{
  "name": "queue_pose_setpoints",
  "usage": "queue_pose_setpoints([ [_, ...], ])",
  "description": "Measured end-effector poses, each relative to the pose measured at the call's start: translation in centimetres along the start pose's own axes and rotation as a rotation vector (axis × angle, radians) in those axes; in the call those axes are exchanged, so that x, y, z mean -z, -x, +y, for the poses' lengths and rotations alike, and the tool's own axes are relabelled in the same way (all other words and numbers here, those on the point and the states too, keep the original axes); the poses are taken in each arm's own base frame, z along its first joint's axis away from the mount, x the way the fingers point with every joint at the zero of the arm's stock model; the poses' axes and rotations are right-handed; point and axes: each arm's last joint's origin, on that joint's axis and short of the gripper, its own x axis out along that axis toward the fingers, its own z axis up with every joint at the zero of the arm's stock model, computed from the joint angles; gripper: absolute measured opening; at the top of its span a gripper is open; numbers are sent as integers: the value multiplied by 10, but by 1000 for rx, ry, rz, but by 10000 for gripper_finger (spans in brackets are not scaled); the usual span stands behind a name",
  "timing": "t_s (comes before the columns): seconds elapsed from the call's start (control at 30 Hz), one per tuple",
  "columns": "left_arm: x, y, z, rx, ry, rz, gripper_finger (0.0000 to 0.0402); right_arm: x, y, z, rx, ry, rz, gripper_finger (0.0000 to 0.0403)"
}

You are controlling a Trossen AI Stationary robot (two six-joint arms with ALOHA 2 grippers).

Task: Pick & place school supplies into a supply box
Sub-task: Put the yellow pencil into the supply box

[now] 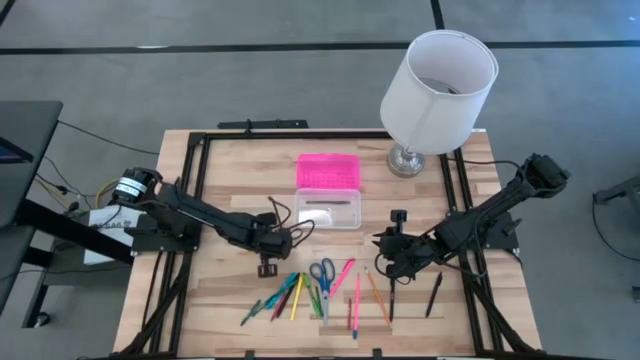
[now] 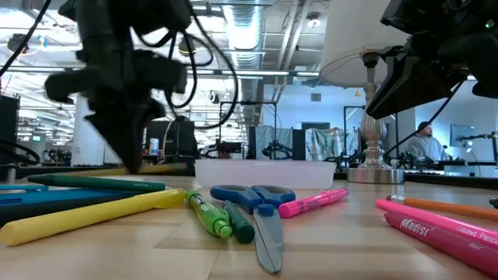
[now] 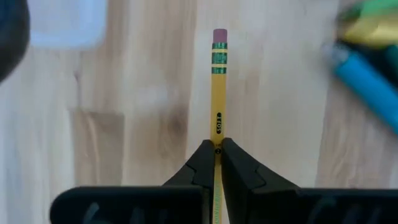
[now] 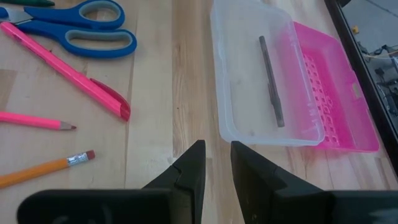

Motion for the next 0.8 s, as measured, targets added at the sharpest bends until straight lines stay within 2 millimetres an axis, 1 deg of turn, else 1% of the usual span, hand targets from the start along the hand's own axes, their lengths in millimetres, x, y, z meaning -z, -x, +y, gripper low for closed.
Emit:
queue_pose_setpoints([
  [0.13, -14, 10, 2, -12, -27, -39, 2, 0, 0, 0, 0, 0, 0, 70],
  [0.3, -36, 24, 15, -83, -48, -117, 2, 0, 0, 0, 0, 0, 0, 70],
  [0.43, -58, 34, 34, -189, -29, -248, 2, 0, 0, 0, 0, 0, 0, 70],
  [0.57, -78, 38, 58, -218, -5, -396, 2, 0, 0, 0, 0, 0, 0, 70],
  [0.67, -86, 40, 75, -226, -16, -460, 2, 0, 0, 1, -2, 2, -1, 70],
  [0.8, -93, 41, 91, -223, -14, -524, 2, 0, 0, 0, -3, 4, 3, 70],
])
